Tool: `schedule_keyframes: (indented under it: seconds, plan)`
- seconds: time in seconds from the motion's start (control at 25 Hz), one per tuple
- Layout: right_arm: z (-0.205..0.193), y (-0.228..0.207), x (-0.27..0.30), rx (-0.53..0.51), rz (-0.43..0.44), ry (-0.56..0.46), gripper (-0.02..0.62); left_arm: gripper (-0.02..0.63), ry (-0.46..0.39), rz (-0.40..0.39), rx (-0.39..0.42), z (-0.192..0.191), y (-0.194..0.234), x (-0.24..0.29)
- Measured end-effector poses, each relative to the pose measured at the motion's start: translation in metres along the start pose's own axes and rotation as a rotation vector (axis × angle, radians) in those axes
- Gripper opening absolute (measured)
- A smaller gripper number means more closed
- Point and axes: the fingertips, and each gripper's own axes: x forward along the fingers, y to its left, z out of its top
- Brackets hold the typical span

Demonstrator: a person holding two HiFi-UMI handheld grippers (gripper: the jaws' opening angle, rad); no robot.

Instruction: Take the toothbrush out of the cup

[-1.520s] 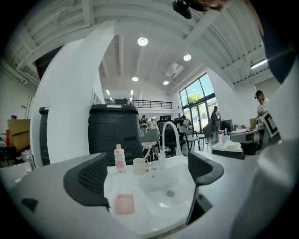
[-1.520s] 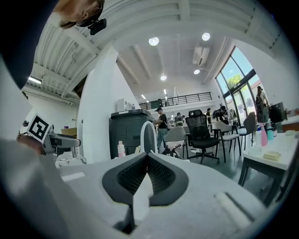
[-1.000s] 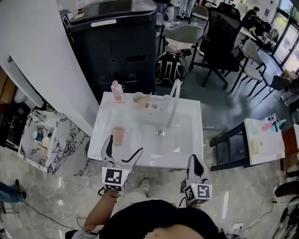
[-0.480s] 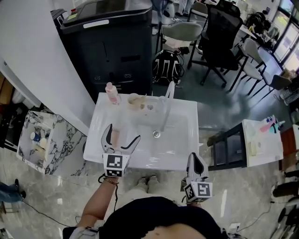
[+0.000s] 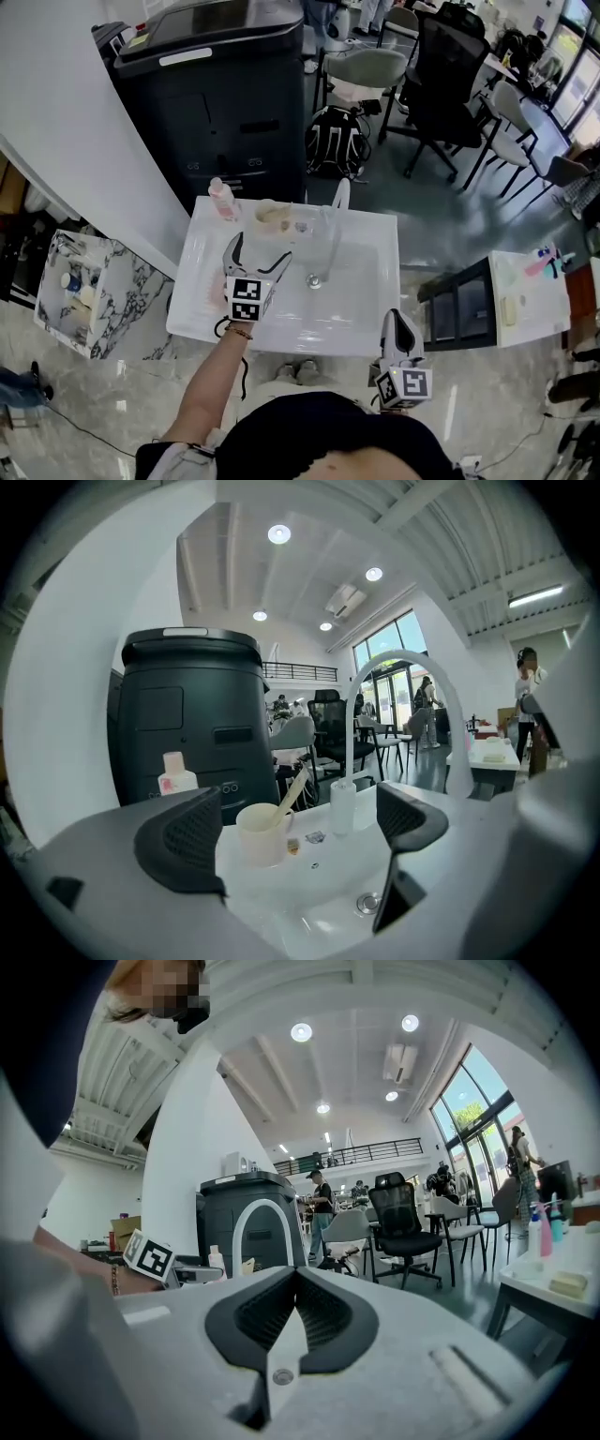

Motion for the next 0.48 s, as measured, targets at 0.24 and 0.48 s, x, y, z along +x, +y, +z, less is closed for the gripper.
schedule_keyframes:
  seconds: [0.24, 0.48]
  plan:
    - [-0.006, -0.009, 0.006, -0.001, -0.028, 0.030, 0.005, 0.515, 0.046, -0.022, 0.107, -0.016, 0.005, 0.053]
    - [-0.006, -0.026, 0.009, 0.005, -0.079, 0.042, 0.005, 0.515, 0.094, -0.016, 0.114, -0.026, 0.016, 0.087]
